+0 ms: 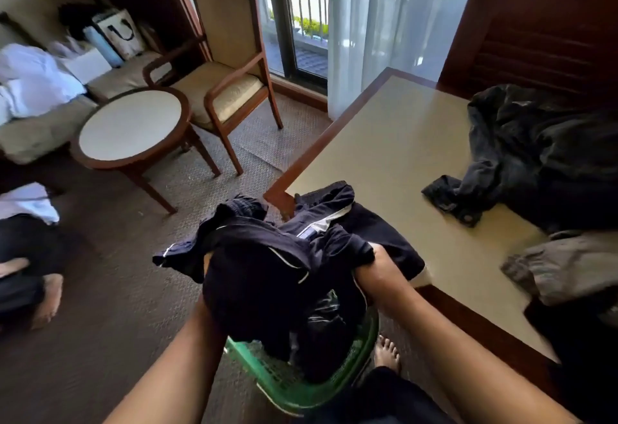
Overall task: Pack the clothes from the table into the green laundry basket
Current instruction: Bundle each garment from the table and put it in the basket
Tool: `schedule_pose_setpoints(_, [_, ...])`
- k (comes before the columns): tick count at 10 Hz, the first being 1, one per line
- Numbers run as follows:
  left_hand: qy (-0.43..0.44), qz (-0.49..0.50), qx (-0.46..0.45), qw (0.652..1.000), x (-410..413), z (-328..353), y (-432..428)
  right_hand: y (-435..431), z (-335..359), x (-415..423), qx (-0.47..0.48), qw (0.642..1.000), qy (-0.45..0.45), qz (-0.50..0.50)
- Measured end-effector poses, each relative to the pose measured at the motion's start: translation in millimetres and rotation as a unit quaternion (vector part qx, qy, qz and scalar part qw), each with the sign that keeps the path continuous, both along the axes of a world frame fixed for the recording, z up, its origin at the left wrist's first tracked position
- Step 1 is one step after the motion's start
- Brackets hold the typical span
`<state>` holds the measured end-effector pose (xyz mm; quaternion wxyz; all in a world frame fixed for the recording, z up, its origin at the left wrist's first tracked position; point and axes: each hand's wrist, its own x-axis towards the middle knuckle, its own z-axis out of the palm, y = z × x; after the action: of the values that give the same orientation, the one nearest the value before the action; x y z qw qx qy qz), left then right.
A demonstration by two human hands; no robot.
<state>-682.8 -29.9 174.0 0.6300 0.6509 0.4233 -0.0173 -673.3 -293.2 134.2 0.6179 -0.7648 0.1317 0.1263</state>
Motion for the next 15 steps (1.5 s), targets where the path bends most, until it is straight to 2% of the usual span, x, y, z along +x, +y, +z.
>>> schedule_pose_setpoints(1, [0.183, 0.161, 0.453, 0.857, 17, -38, -2, 39, 1, -14, 0.025, 0.999, -0.008, 0.024])
schedule_pose_setpoints(2, [0.009, 0.133, 0.101, 0.986, 3, -29, 37, 69, 2, -25, 0.079, 0.995, -0.022, 0.047])
schedule_pose_setpoints(3, [0.106, -0.132, -0.090, 0.981, -9, -9, 48, 83, -12, -30, 0.037, 0.997, 0.002, 0.073])
schedule_pose_setpoints(4, [0.106, -0.155, -0.068, 0.980, -8, -22, 51, 86, -25, -35, -0.044, 0.993, 0.051, 0.097])
schedule_pose_setpoints(6, [0.018, -0.237, 0.007, 0.971, -8, -76, 41, 79, -43, -52, -0.017, 0.992, 0.108, 0.060])
schedule_pose_setpoints(8, [0.050, -0.361, 0.065, 0.929, -13, -87, 22, 73, -49, -62, -0.029, 0.988, 0.132, 0.076])
schedule_pose_setpoints(11, [0.027, -0.448, 0.074, 0.891, -17, -82, -3, 74, -52, -70, -0.071, 0.991, 0.077, 0.081])
schedule_pose_setpoints(13, [-0.076, -0.514, 0.090, 0.850, -12, -58, -48, 54, -26, -72, -0.068, 0.997, -0.005, 0.024])
schedule_pose_setpoints(15, [-0.171, -0.562, 0.055, 0.807, 12, -28, -132, -2, 25, -71, -0.045, 0.992, -0.080, -0.084])
